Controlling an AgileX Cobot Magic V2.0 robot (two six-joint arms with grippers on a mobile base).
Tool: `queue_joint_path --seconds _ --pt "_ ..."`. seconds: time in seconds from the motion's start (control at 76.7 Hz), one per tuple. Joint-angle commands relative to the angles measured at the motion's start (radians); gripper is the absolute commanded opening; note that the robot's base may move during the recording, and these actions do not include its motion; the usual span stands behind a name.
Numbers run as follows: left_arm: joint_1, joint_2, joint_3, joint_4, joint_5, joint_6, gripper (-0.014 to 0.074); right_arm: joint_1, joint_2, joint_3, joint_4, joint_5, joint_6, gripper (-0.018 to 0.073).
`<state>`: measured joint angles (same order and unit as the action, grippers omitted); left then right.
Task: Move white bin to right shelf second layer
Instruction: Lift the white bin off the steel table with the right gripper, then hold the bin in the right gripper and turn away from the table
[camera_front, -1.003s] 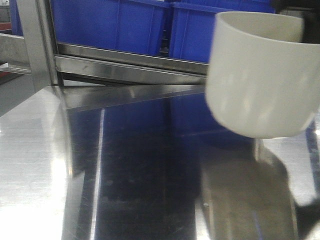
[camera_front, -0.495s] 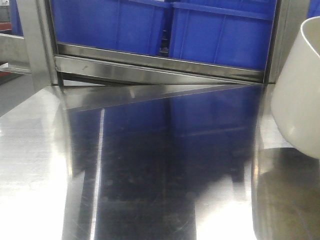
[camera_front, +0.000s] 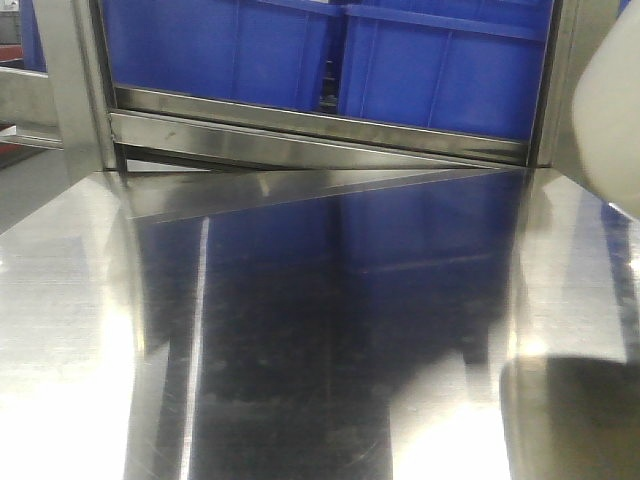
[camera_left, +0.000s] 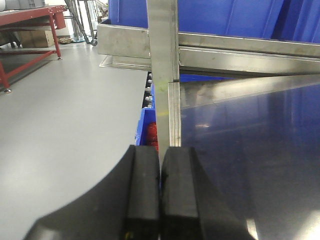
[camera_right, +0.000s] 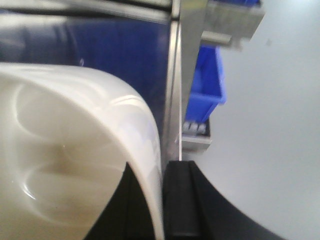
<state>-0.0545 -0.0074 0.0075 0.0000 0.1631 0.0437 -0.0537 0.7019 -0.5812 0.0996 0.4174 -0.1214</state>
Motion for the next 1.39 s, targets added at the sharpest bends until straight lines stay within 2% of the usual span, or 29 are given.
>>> queue_joint_path --seconds 0.0,0.235,0.378,1.381 --pt "-0.001 -0.016 0.037 0.000 -0.086 -0.005 0.0085 0.005 -0.085 0.004 -0.043 -0.122 0.012 0.0049" --pt "-0.001 -0.016 0.037 0.000 -0.086 -0.005 0.0085 0.005 -0.228 0.098 -0.071 -0.167 0.139 0.0049" --pt "-0.001 -0.016 0.037 0.000 -0.086 -0.005 0.0085 0.005 -0.257 0.128 -0.080 -0.166 0.177 0.0049" --pt "-0.001 -0.016 0.037 0.000 -0.086 -0.005 0.0085 0.005 -0.257 0.129 -0.080 -0.156 0.177 0.0049"
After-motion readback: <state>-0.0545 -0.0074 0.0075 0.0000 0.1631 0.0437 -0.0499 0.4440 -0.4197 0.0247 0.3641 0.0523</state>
